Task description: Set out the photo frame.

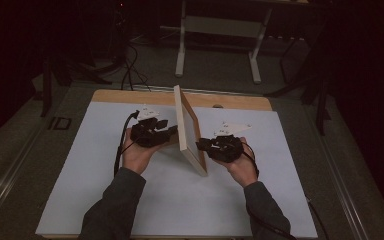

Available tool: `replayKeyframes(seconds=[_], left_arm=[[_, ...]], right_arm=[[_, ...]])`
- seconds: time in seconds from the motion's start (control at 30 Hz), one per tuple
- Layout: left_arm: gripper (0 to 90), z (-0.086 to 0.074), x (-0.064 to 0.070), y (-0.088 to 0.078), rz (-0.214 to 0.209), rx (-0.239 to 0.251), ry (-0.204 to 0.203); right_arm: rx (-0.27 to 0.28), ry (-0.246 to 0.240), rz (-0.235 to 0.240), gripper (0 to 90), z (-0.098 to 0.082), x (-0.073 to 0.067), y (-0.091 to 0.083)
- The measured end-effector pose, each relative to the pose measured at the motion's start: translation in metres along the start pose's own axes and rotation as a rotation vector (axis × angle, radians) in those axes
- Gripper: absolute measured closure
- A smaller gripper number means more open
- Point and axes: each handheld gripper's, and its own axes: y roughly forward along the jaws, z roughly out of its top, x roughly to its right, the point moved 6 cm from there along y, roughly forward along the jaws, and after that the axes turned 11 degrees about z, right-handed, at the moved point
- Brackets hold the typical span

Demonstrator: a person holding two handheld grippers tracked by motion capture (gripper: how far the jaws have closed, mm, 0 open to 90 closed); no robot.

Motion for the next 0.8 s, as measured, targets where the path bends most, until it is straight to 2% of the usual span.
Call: replayKeyframes(seconds=[0.03,0.13,0.33,0.47,0.63,0.8], left_arm=[[52.4,0.001,-0.001,-0.001,0.015,-0.001,-0.006],[47.6,0.005,0.000,-0.003,0.021,0.012,-0.030],[38.5,0.013,0.005,-0.008,0.025,0.030,-0.043],[34.7,0.016,0.009,-0.008,-0.007,0.018,-0.070],[31.8,0.019,0.015,-0.007,-0.019,0.022,-0.095],[26.0,0.021,0.024,-0.004,-0.018,0.005,-0.095]], right_arm=[[0.002,0.005,-0.003,74.6,-0.001,0.001,-0.001],[0.009,0.020,-0.012,71.7,-0.004,0.004,-0.003],[0.009,0.031,-0.023,69.8,-0.008,0.008,-0.007],[0.012,0.039,-0.025,69.2,-0.010,0.010,-0.009],[0.009,0.034,-0.020,68.6,-0.010,0.009,-0.009],[0.009,0.036,-0.019,68.3,-0.011,0.010,-0.009]])
